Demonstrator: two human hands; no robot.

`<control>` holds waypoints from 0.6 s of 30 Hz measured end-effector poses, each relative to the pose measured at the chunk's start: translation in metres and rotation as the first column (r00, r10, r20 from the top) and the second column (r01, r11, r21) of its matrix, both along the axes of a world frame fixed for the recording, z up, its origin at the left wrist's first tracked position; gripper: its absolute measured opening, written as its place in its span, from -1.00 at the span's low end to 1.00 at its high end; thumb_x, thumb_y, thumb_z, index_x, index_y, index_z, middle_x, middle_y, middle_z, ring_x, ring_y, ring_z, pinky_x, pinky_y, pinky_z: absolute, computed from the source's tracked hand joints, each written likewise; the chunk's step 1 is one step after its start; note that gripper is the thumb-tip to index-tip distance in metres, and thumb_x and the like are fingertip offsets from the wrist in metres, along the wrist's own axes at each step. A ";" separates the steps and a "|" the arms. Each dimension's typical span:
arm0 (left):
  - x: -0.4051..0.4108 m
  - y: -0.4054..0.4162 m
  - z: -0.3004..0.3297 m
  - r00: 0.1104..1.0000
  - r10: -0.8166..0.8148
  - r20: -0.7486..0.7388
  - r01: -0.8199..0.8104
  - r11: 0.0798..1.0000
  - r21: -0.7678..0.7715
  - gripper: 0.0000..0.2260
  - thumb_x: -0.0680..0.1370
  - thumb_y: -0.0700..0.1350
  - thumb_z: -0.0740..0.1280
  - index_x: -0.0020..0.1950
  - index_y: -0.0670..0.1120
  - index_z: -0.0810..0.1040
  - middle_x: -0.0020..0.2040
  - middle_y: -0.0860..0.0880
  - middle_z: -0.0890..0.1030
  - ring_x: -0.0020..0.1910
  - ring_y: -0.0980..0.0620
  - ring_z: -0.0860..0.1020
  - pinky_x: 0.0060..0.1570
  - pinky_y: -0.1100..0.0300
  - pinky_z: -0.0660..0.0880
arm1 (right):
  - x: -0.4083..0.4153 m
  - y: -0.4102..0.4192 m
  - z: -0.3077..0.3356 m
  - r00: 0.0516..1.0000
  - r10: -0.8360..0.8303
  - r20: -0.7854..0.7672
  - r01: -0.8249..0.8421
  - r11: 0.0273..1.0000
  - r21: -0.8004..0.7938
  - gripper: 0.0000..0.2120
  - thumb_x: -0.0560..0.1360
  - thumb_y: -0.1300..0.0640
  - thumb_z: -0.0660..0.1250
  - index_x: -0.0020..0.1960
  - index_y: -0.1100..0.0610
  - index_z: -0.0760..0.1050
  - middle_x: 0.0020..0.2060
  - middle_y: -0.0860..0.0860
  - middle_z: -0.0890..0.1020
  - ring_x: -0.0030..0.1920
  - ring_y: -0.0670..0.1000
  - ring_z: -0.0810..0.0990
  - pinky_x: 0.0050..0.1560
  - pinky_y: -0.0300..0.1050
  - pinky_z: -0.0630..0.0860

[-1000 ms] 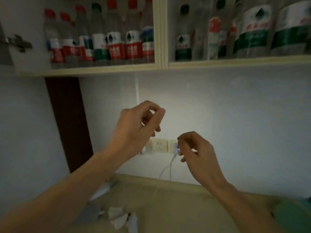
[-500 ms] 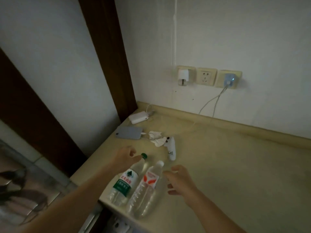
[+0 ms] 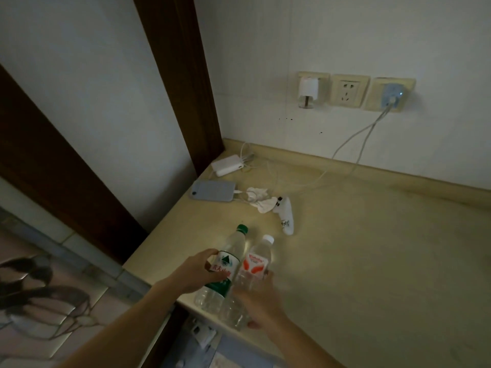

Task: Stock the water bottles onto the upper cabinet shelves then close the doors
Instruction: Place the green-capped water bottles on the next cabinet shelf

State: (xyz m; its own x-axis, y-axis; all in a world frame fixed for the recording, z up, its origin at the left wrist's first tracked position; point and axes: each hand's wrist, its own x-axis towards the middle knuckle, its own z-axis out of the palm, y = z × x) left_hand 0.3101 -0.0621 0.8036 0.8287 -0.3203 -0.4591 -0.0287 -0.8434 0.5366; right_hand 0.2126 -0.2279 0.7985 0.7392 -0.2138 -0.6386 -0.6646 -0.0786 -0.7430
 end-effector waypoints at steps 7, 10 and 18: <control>-0.004 -0.024 -0.004 0.998 -0.052 0.040 0.053 0.998 -0.030 -0.43 0.50 0.06 0.49 0.44 -0.03 0.40 0.15 0.03 0.47 -0.04 0.15 0.55 -0.24 0.45 0.52 | -0.003 -0.022 -0.002 1.000 -0.005 0.002 0.005 1.000 -0.010 -0.46 0.45 -0.06 0.47 0.32 -0.05 0.31 0.05 -0.07 0.59 -0.03 -0.03 0.63 -0.24 -0.07 0.68; -0.011 -0.047 -0.005 0.997 -0.077 0.022 0.078 0.996 -0.050 -0.44 0.48 0.11 0.49 0.42 0.02 0.42 0.02 0.11 0.51 -0.08 0.18 0.56 -0.25 0.44 0.52 | -0.011 -0.044 -0.003 0.999 -0.031 -0.009 0.030 0.997 -0.067 -0.51 0.40 -0.11 0.47 0.25 -0.07 0.38 0.00 -0.09 0.61 -0.08 -0.05 0.64 -0.35 -0.14 0.62; -0.039 -0.153 -0.012 0.990 -0.143 -0.012 0.140 0.979 -0.150 -0.42 0.42 0.18 0.53 0.34 -0.02 0.47 0.17 -0.04 0.63 0.02 0.02 0.63 -0.13 0.26 0.58 | -0.047 -0.144 0.001 0.996 -0.094 -0.001 0.092 0.980 -0.178 -0.88 0.47 -0.02 0.42 0.00 -0.09 0.57 -0.13 -0.04 0.70 -0.13 0.00 0.69 -0.13 0.08 0.70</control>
State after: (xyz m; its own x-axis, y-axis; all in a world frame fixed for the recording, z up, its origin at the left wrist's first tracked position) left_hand 0.2709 -0.2156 0.7912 0.7599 -0.4996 -0.4158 -0.1287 -0.7427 0.6572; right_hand 0.1653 -0.3716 0.7993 0.7047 -0.3921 -0.5913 -0.6824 -0.1467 -0.7161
